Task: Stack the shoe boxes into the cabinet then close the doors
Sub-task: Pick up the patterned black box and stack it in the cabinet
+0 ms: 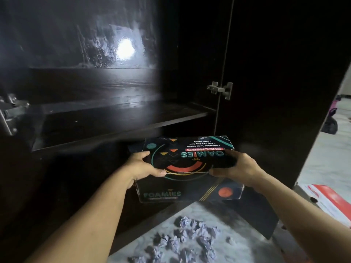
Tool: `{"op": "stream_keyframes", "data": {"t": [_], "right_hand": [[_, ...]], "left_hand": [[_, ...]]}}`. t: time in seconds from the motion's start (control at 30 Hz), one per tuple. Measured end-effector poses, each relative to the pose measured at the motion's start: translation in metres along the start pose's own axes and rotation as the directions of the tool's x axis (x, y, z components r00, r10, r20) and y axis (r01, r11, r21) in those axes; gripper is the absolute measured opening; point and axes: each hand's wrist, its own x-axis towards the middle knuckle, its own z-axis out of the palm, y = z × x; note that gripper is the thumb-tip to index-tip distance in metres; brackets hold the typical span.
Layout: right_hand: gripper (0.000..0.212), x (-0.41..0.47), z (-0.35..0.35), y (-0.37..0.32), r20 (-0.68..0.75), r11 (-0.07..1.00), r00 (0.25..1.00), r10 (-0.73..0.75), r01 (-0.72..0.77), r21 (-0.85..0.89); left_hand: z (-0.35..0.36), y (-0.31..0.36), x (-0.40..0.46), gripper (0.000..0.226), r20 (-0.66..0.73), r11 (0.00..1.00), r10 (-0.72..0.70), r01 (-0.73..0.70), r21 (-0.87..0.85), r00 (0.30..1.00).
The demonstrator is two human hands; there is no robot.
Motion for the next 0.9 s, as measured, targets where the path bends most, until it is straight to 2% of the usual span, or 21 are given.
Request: {"op": "stream_keyframes", "data": {"t": [0.2, 0.3, 0.37, 0.5, 0.73, 0.8, 0.9], "right_hand": [[0.065, 0.058, 0.022, -0.003, 0.051, 0.997, 0.996, -0.069, 0.068, 0.028], [0.054, 0.08, 0.028, -0.008, 0.054, 0.994, 0.994, -0.099, 0.096, 0.051], [0.052, 0.096, 0.033, -0.011, 0.054, 0.994, 0.994, -0.092, 0.089, 0.063], [0.068, 0.126, 0.045, -0.017, 0.046, 0.994, 0.995, -0.085, 0.082, 0.074], [0.062, 0.175, 0.076, -0.021, 0.051, 0.989, 0.994, -0.1, 0.094, 0.119], [0.062, 0.188, 0.089, -0.018, -0.012, 0.994, 0.995, -0.101, 0.101, 0.035], [0.061, 0.2, 0.106, -0.02, -0.258, 0.991, 0.963, -0.079, 0.048, -0.127]], "left_hand": [[-0.005, -0.013, 0.029, 0.108, -0.115, 0.998, -0.02, 0.014, -0.056, 0.993], [-0.007, -0.021, 0.044, 0.108, -0.161, 0.996, -0.018, 0.003, -0.092, 0.987], [-0.009, -0.025, 0.053, 0.105, -0.188, 0.993, -0.013, -0.01, -0.12, 0.982], [-0.012, -0.03, 0.073, 0.096, -0.268, 0.988, -0.018, -0.024, -0.152, 0.963], [-0.011, -0.039, 0.111, 0.082, -0.393, 0.978, -0.029, -0.055, -0.199, 0.919], [-0.011, -0.04, 0.122, 0.079, -0.439, 0.972, -0.016, -0.088, -0.216, 0.898], [-0.006, -0.039, 0.137, 0.072, -0.51, 0.965, 0.001, -0.133, -0.224, 0.86]]}}
